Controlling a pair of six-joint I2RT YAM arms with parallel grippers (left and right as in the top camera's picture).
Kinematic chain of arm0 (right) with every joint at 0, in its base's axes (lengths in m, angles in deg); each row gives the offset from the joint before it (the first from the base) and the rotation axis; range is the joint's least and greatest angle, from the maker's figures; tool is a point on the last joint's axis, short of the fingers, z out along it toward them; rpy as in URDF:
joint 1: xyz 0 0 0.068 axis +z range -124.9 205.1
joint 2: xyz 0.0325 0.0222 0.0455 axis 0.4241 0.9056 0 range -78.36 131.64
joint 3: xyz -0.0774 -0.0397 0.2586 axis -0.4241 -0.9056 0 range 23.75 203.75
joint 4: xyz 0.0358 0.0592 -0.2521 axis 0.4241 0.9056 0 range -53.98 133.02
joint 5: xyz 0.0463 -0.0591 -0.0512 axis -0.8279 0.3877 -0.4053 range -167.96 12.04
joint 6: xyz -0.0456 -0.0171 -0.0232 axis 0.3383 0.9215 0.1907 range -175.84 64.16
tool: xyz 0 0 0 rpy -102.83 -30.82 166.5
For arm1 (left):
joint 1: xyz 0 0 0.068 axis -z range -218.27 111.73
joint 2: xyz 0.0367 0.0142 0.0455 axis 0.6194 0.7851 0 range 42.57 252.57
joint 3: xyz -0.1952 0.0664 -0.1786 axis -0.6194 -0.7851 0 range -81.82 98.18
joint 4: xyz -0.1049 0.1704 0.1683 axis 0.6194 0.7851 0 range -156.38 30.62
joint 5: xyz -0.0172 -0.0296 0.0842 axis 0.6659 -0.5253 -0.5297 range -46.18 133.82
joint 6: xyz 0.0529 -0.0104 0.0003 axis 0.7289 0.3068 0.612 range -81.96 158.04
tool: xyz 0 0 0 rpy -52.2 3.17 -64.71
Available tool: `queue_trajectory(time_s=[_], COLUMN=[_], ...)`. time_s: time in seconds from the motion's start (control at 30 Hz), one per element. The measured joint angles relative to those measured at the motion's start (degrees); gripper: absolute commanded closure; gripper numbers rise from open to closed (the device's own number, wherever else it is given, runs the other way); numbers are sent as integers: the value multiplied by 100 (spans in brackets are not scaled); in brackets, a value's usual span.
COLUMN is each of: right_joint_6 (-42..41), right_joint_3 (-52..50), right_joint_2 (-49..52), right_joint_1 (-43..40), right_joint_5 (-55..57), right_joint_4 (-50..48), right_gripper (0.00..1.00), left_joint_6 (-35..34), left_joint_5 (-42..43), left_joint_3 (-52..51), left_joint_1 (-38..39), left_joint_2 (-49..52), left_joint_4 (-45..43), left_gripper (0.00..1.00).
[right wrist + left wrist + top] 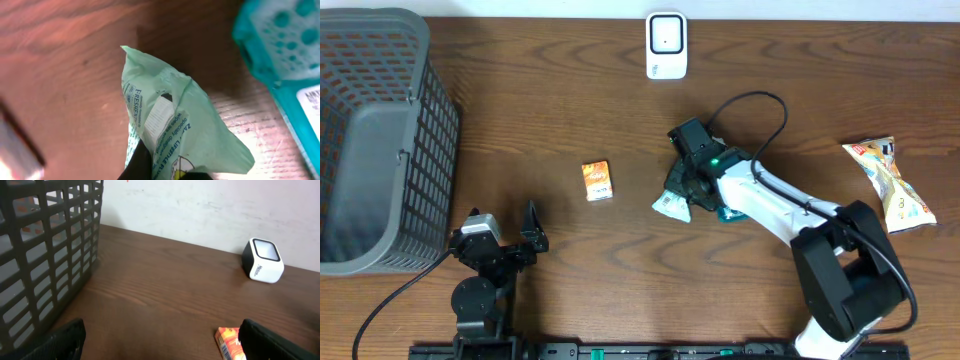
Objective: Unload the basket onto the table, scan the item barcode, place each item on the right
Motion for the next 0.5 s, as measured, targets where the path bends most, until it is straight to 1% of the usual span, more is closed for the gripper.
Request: queue_trajectory(time_s=[0.1, 0.33, 0.5], right_joint_6=[1027, 2673, 3781], right_joint_3=[-46, -46, -46], right_joint_2=[-391, -1746, -2643], right_joint_1=[-37, -37, -35], right_joint_5=[-339, -1045, -1633], right_joint_4=[55, 245, 647], right_gripper=[99, 99, 99], left_joint_6=[0, 0, 0], left_joint_5=[0, -2, -2], left_joint_3=[0, 0, 0], left_joint_1=[0, 0, 0], left_joint_2=[0, 0, 0], left_joint_4=[0, 0, 0], left_gripper=[2, 2, 2])
